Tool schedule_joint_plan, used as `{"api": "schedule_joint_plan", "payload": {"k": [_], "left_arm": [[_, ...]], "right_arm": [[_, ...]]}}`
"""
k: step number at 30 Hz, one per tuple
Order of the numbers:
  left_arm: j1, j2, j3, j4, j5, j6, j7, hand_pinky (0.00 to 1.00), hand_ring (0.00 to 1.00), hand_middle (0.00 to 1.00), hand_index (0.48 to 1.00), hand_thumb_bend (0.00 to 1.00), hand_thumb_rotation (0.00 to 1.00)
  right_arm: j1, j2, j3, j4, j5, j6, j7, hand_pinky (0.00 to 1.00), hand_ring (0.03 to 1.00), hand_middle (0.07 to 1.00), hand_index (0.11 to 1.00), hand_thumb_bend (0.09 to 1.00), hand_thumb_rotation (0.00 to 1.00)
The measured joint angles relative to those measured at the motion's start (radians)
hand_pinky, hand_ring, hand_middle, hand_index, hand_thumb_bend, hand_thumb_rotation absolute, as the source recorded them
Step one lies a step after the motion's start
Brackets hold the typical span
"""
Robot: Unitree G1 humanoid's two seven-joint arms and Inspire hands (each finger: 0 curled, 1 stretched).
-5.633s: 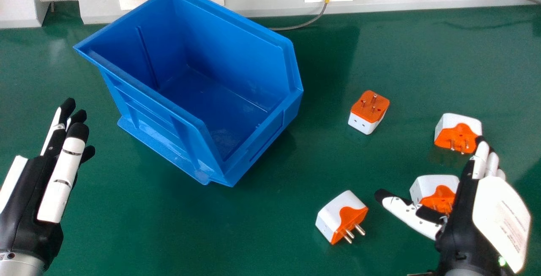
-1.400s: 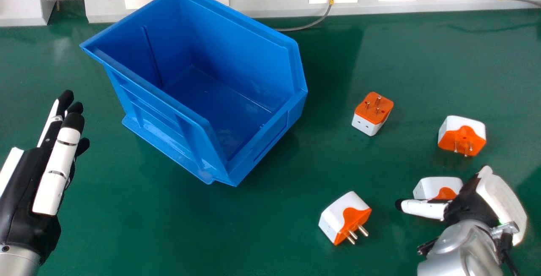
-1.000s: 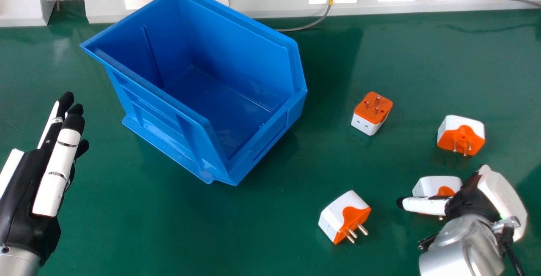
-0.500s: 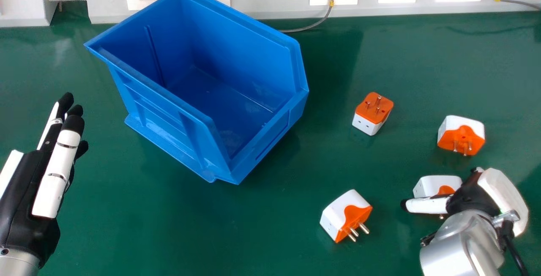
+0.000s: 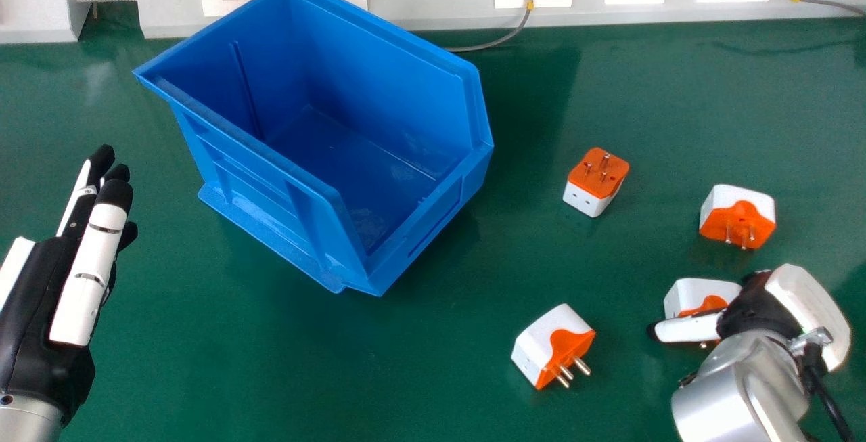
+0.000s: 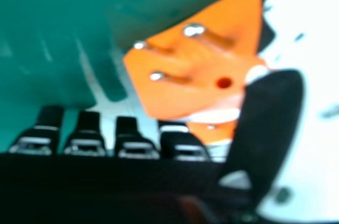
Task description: Pick all objects and put in blue box
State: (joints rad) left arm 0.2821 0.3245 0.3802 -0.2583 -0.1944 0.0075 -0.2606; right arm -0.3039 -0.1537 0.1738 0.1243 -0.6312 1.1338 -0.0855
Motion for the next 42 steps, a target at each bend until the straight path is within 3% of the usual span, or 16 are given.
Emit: {"api": "schedule_joint_plan", "payload": {"k": [4,11,24,25,26,27,28,29,32,33,35,36,37,38,42], "left_arm": [[0.0,0.0,0.0,0.0,0.0,0.001,0.001,0.97,1.0,1.0,1.0,0.48,1.0],[0.0,0.0,-0.001,0.0,0.0,0.004,0.003,0.97,1.0,1.0,1.0,0.48,1.0],[0.0,0.0,-0.001,0.0,0.002,0.004,0.004,0.97,1.0,1.0,1.0,0.48,1.0],[0.0,0.0,-0.001,0.0,0.002,0.004,0.004,0.97,1.0,1.0,1.0,0.48,1.0],[0.0,0.0,-0.001,0.0,0.002,0.004,0.004,0.97,1.0,1.0,1.0,0.48,1.0],[0.0,0.0,-0.001,0.0,0.003,0.004,0.004,0.97,1.0,1.0,1.0,0.48,1.0],[0.0,0.0,-0.001,0.0,0.003,0.004,0.004,0.97,1.0,1.0,1.0,0.48,1.0],[0.0,0.0,-0.001,0.0,0.003,0.004,0.004,0.97,1.0,1.0,1.0,0.49,1.0],[0.0,0.0,-0.001,0.0,0.003,0.004,0.003,0.97,1.0,1.0,1.0,0.49,1.0],[0.0,0.0,-0.001,0.0,0.003,0.004,0.003,0.97,1.0,1.0,1.0,0.49,1.0],[0.0,0.0,-0.001,0.0,0.003,0.004,0.003,0.97,1.0,1.0,1.0,0.49,1.0],[0.0,0.0,-0.001,0.0,0.003,0.004,0.003,0.97,1.0,1.0,1.0,0.49,1.0],[0.0,0.0,0.0,0.0,0.003,0.004,0.004,0.97,1.0,1.0,1.0,0.49,1.0],[0.0,0.0,0.0,0.0,0.003,0.004,0.004,0.97,1.0,1.0,1.0,0.49,1.0],[0.0,0.0,0.0,0.0,0.003,0.004,0.003,0.97,1.0,1.0,1.0,0.49,1.0]], "right_arm": [[-0.004,-0.014,-0.019,0.008,0.0,-0.024,-0.01,0.91,0.954,0.923,0.641,0.668,0.15],[-0.005,-0.016,-0.021,0.007,-0.001,-0.039,-0.01,0.92,0.953,0.9,0.528,0.552,0.14],[0.003,-0.012,-0.025,0.034,0.0,-0.079,-0.019,0.89,0.925,0.853,0.5,0.522,0.14],[0.004,-0.012,-0.025,0.031,-0.001,-0.078,-0.019,0.83,0.87,0.814,0.497,0.52,0.14],[0.005,-0.014,-0.025,0.028,-0.002,-0.079,-0.02,0.83,0.87,0.814,0.497,0.52,0.14],[0.008,-0.016,-0.025,0.022,-0.002,-0.081,-0.02,0.74,0.789,0.759,0.495,0.518,0.14],[0.013,-0.015,-0.024,0.016,-0.003,-0.084,-0.022,0.74,0.789,0.759,0.495,0.518,0.14],[0.021,-0.016,-0.023,0.008,-0.005,-0.09,-0.026,0.62,0.676,0.702,0.494,0.52,0.11],[0.049,-0.017,-0.021,-0.009,-0.006,-0.12,-0.041,0.62,0.676,0.702,0.494,0.52,0.11],[0.054,-0.017,-0.023,-0.01,-0.006,-0.129,-0.047,0.51,0.565,0.656,0.492,0.521,0.09],[0.062,-0.021,-0.037,-0.009,-0.006,-0.149,-0.061,0.51,0.565,0.656,0.492,0.521,0.09],[0.063,-0.021,-0.045,-0.008,-0.004,-0.159,-0.063,0.42,0.488,0.618,0.49,0.522,0.07],[0.063,-0.025,-0.054,-0.008,-0.004,-0.166,-0.07,0.42,0.488,0.618,0.49,0.522,0.07],[0.062,-0.026,-0.061,-0.008,-0.004,-0.17,-0.076,0.36,0.43,0.589,0.489,0.522,0.06],[0.063,-0.018,-0.072,-0.011,-0.004,-0.177,-0.09,0.31,0.386,0.547,0.492,0.521,0.05]]}}
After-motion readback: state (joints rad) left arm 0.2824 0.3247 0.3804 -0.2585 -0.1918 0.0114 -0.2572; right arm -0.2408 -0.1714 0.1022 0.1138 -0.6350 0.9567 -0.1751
